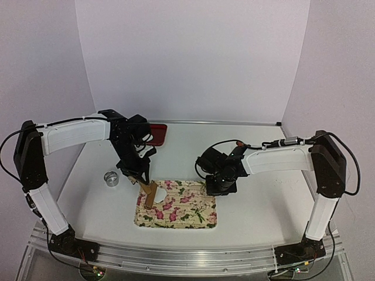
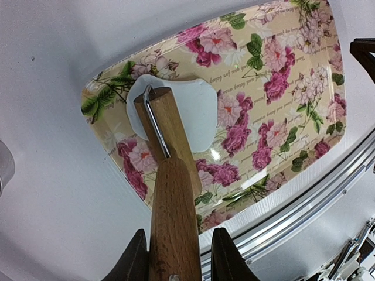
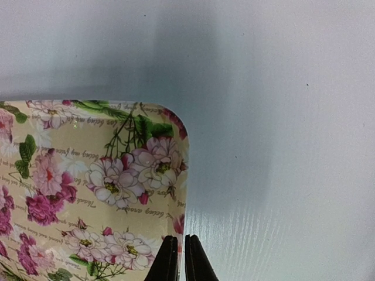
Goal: Roll out the dumpling wrappers from the dough
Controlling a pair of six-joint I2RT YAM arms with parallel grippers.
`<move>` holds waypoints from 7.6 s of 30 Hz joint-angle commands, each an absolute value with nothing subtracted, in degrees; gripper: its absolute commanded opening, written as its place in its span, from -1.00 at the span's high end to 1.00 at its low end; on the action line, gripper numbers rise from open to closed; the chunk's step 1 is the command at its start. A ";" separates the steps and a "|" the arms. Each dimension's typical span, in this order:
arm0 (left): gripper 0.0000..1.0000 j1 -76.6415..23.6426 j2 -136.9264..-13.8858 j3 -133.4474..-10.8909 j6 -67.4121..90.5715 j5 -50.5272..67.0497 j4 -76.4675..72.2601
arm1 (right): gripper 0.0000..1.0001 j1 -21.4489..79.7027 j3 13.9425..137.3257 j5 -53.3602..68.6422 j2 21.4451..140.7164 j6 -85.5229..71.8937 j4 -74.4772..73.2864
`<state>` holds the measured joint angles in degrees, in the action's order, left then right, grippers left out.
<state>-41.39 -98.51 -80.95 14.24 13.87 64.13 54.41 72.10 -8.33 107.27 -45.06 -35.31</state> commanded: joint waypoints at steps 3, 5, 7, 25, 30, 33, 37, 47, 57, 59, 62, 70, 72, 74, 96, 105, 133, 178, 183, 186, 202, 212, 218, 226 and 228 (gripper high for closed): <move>1.00 -40.70 -99.77 -79.38 11.70 15.09 61.52 | 0.83 54.44 72.76 -8.98 109.18 -45.31 -36.12; 1.00 -40.66 -99.93 -78.70 11.44 15.17 61.32 | 0.80 54.44 72.59 -8.81 109.78 -45.35 -36.10; 1.00 -40.58 -100.02 -78.17 11.29 15.17 61.14 | 0.73 54.45 72.54 -8.50 110.45 -45.42 -36.07; 1.00 -40.52 -100.52 -74.91 10.63 17.34 58.24 | 0.68 54.38 70.67 -6.51 112.69 -47.50 -34.89; 1.00 -40.52 -100.31 -73.79 10.71 17.29 57.84 | 0.63 54.16 69.37 -7.48 111.37 -48.81 -35.07; 1.00 -40.52 -100.13 -72.55 10.72 17.31 57.42 | 0.63 54.14 68.85 -7.65 110.69 -49.04 -35.23; 1.00 -40.52 -99.82 -70.51 10.80 16.97 56.82 | 0.63 54.10 68.69 -7.95 110.48 -49.45 -35.47; 1.00 -40.43 -99.96 -65.93 11.17 18.48 53.29 | 0.60 54.02 68.47 -8.26 110.29 -50.15 -35.96; 1.00 -40.41 -101.33 -68.11 11.05 21.24 50.96 | 0.53 54.05 68.05 -8.58 109.62 -50.59 -36.30; 1.00 -40.46 -101.17 -69.60 11.18 22.60 49.94 | 0.50 54.05 67.95 -8.64 109.46 -50.71 -36.33; 1.00 -40.49 -100.66 -74.30 11.98 24.06 50.36 | 0.44 54.05 67.94 -8.61 109.41 -50.74 -36.38; 1.00 -40.42 -96.28 -86.09 14.14 24.44 57.15 | 0.30 53.03 66.51 -8.26 109.17 -51.51 -36.37; 1.00 -40.17 -95.48 -86.57 14.21 22.90 59.05 | 0.30 52.91 66.57 -8.03 109.32 -50.77 -36.19; 1.00 -39.56 -94.97 -85.59 14.10 21.17 60.80 | 0.36 52.89 67.05 -7.49 109.77 -49.86 -35.89; 1.00 -35.60 -97.83 -78.63 8.63 18.04 60.66 | 0.64 52.86 68.03 -5.80 110.70 -48.95 -34.80; 1.00 -35.20 -100.32 -78.60 6.41 19.34 59.93 | 0.64 52.91 68.38 -5.83 110.92 -48.81 -34.81; 1.00 -34.27 -108.43 -75.03 7.88 17.82 61.94 | 1.00 52.89 68.65 -4.87 112.33 -48.04 -35.15; 1.00 -41.44 -118.37 -70.42 11.81 20.13 52.91 | 1.00 52.88 68.20 -5.07 111.69 -49.13 -35.51; 1.00 -41.92 -119.63 -71.24 12.00 20.21 52.44 | 1.00 52.91 68.50 -4.69 112.04 -48.89 -35.50; 1.00 -42.18 -120.45 -71.64 12.18 20.52 52.08 | 1.00 52.91 68.78 -4.50 112.36 -48.81 -35.49; 1.00 -43.24 -124.07 -74.13 12.52 21.02 51.83 | 1.00 52.90 69.61 -4.13 113.38 -48.34 -35.49; 1.00 -43.59 -120.55 -76.56 13.46 20.68 51.66 | 1.00 52.91 69.39 -4.72 113.14 -48.56 -35.49; 1.00 -43.59 -112.60 -80.68 15.81 23.26 54.21 | 1.00 52.91 69.26 -5.05 112.94 -48.52 -35.54; 1.00 -43.50 -104.40 -87.01 18.05 27.00 59.62 | 1.00 52.89 70.82 -4.70 114.12 -47.43 -35.60; 1.00 -43.38 -103.79 -87.07 18.40 27.22 59.74 | 1.00 52.91 71.36 -4.58 114.39 -47.13 -35.60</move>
<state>-43.78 -107.50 -84.59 16.54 30.30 53.78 52.71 70.71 -3.63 111.40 -48.40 -33.06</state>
